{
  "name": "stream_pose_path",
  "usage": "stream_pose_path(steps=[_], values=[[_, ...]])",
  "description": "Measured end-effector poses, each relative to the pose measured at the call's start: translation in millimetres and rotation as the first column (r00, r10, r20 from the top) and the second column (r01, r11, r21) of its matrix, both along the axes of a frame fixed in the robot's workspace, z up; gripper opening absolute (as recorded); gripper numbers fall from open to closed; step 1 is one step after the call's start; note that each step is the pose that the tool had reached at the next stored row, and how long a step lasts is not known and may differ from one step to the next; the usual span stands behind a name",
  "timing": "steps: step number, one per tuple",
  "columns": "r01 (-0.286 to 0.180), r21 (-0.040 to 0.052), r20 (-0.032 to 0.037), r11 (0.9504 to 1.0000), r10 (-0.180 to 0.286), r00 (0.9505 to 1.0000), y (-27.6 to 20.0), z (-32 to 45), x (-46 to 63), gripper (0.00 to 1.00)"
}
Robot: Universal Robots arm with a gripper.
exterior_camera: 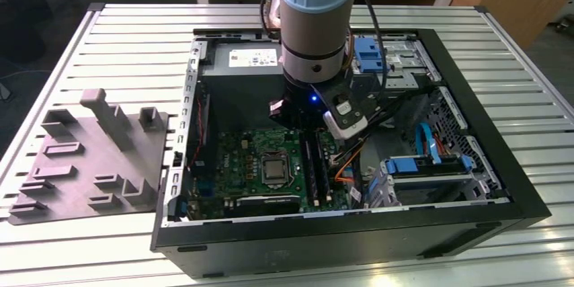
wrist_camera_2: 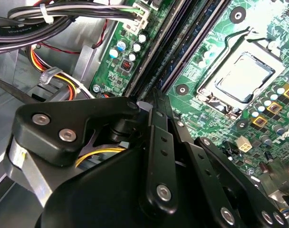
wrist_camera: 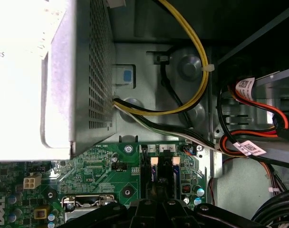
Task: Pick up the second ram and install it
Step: 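Press down the second ram until it locks into place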
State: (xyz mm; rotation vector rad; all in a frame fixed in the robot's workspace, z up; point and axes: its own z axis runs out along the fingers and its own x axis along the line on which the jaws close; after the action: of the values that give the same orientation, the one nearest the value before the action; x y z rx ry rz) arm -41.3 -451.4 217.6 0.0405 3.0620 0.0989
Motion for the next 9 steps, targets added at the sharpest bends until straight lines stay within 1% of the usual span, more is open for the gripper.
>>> stream_pose_path(steps=[6,7,9], values=[[0.0,0.0003,0.0001,1.0,0.0,1.0,0.0,0.3,0.0,0.1],[0.0,0.0014,0.0006,1.0,0.0,1.0,0.2,1.4,0.1,0.1],[0.0,0.0002,0.0001,1.0,0.0,1.0,0.1,5.8,0.0,0.1]])
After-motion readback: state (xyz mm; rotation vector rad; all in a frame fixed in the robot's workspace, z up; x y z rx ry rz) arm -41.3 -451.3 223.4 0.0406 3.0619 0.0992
